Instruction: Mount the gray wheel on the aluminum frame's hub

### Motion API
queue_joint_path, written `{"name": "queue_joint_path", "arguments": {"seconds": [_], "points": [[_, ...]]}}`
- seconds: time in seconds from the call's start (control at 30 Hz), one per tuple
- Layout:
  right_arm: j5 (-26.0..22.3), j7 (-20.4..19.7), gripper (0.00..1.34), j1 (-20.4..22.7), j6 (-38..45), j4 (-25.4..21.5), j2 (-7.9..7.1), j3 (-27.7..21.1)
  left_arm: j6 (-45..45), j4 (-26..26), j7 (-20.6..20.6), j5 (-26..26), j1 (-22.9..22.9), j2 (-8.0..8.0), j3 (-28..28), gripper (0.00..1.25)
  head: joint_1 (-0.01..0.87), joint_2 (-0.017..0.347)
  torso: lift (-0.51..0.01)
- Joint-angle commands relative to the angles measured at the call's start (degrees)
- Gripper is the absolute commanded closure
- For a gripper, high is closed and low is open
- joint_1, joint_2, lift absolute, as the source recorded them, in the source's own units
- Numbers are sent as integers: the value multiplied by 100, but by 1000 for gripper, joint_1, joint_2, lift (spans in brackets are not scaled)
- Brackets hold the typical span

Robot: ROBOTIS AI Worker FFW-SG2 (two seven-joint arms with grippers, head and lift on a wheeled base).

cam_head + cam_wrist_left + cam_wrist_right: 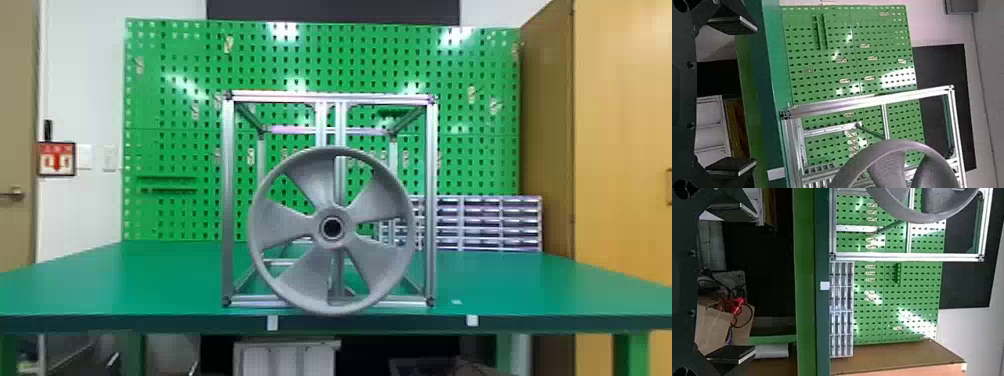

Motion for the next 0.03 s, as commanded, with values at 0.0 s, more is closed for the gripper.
{"name": "queue_joint_path", "arguments": {"seconds": [0.0], "points": [[11,0,116,-15,11,50,40,-40,-10,16,0,-40,69,-27,86,107,-5,6,-499]]}}
